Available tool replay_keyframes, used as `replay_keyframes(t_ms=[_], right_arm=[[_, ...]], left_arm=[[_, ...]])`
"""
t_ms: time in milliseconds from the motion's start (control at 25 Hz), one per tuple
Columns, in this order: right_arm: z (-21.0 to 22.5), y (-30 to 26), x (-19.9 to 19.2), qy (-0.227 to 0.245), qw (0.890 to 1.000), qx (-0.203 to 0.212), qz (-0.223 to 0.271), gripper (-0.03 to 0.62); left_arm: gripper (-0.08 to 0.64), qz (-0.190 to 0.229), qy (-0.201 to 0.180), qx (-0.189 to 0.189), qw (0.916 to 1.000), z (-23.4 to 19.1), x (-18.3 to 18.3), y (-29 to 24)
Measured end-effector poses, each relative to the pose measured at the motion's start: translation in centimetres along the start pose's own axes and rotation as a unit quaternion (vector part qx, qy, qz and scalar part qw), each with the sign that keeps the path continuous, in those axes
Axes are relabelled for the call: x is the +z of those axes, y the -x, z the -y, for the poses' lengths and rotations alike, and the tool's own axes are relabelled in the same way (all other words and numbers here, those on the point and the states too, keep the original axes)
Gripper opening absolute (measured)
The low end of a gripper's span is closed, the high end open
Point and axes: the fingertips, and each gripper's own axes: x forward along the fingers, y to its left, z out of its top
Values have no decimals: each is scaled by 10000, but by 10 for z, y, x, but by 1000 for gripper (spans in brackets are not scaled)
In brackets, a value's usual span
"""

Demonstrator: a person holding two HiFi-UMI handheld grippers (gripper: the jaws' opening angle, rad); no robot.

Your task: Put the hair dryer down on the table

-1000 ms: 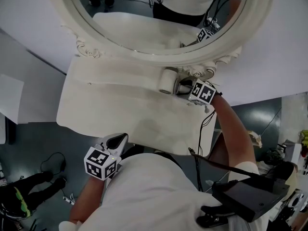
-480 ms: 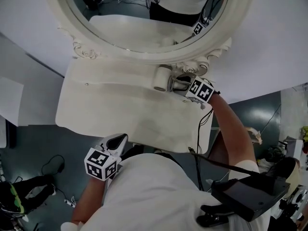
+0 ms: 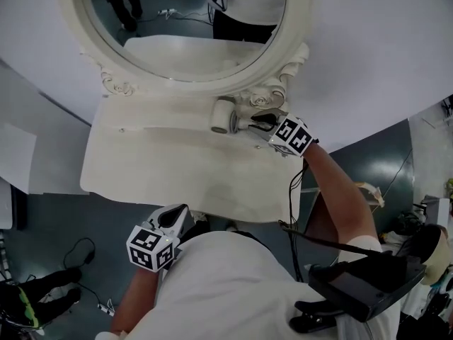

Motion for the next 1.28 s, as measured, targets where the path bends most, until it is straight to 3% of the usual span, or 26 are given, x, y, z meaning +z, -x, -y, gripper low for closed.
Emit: replay_keyframes(t_ms=[120,480,840,1040,1280], right_arm=[[-5,8,2,-203,9995,-113,197,2],[-88,68,-36,-828,9953,113,485,0],[-203,93,-76,-1539,9835,525,797,0],[-256,109,-97,-2164,9704,580,905,0],[-289,126,-104,-2438,9649,363,904,0]], left_arm=[[2,35,-15,18,10000,4,-5,-3],[2,199,-84,201,9996,82,-30,2],[2,-38,45,490,9988,139,-69,16],[2,-83,-126,395,9991,155,-68,10],[2,13,-456,107,9989,165,-54,7]])
